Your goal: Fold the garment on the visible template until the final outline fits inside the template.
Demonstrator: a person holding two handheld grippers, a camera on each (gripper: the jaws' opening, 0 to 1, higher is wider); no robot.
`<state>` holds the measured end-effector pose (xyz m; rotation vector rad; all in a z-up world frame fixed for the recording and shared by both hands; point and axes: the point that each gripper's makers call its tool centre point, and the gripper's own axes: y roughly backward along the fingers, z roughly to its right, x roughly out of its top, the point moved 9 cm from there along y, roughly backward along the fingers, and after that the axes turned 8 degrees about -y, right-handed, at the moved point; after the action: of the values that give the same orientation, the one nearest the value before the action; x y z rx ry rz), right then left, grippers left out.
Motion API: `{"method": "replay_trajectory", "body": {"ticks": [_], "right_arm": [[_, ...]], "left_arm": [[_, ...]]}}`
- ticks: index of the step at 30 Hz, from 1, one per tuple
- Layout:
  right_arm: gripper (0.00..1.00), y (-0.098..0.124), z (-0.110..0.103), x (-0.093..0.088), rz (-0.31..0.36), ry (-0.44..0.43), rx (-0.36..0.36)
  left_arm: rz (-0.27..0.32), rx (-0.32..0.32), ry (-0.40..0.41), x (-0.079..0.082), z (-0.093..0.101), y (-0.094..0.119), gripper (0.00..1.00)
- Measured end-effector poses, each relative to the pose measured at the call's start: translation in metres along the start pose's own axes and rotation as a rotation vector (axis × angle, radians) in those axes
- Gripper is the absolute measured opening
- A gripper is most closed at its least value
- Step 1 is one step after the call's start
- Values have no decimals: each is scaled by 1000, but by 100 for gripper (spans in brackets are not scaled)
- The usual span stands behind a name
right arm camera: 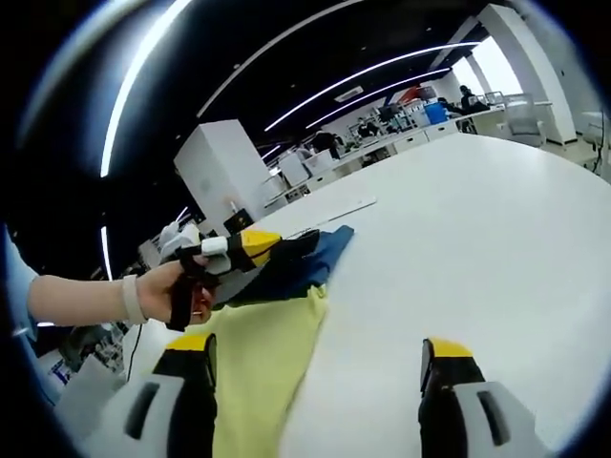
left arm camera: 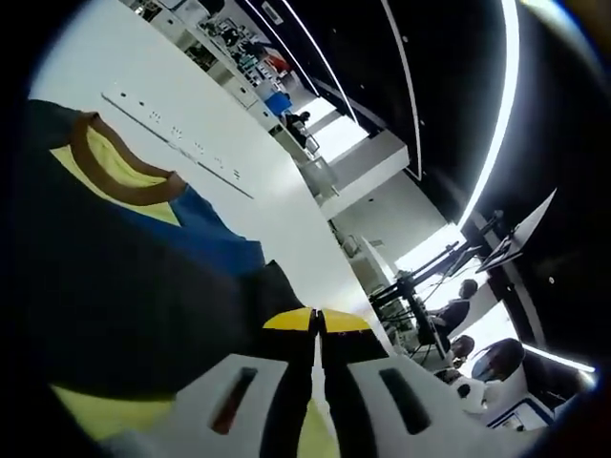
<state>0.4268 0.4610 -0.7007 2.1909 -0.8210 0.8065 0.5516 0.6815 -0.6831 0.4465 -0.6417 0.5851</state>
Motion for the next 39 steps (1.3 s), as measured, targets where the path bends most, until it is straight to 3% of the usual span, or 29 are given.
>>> {"method": "replay_trajectory", "body": {"ticks": [9,18,22,26,28,36,39], "right_arm": [[89,-2,0,-1,-3,-3,4],[89,-4,-2,-2,-10,0,10],[89,-5,-4,-2,-12,-1,15],[89,-7,-6,-2,-17,5,19],[89,-7,-7,-1,-15,5,21],[90,-9,-11,0,-26,20,27],[90,-9,-11,0,-27,23,28]], "left_arm": [[-18,-4,-10,-4,0,-1,0],[-30,-52,-154,-7,5,-1,2],[-29,-44,-195,-6,3,0,26],[-51,-13,-310,-5,-1,1,62],[-68,-6,-356,-6,-1,4,73],[-110,7,-447,0,-6,13,95],[-136,8,-487,1,-10,18,99]]}}
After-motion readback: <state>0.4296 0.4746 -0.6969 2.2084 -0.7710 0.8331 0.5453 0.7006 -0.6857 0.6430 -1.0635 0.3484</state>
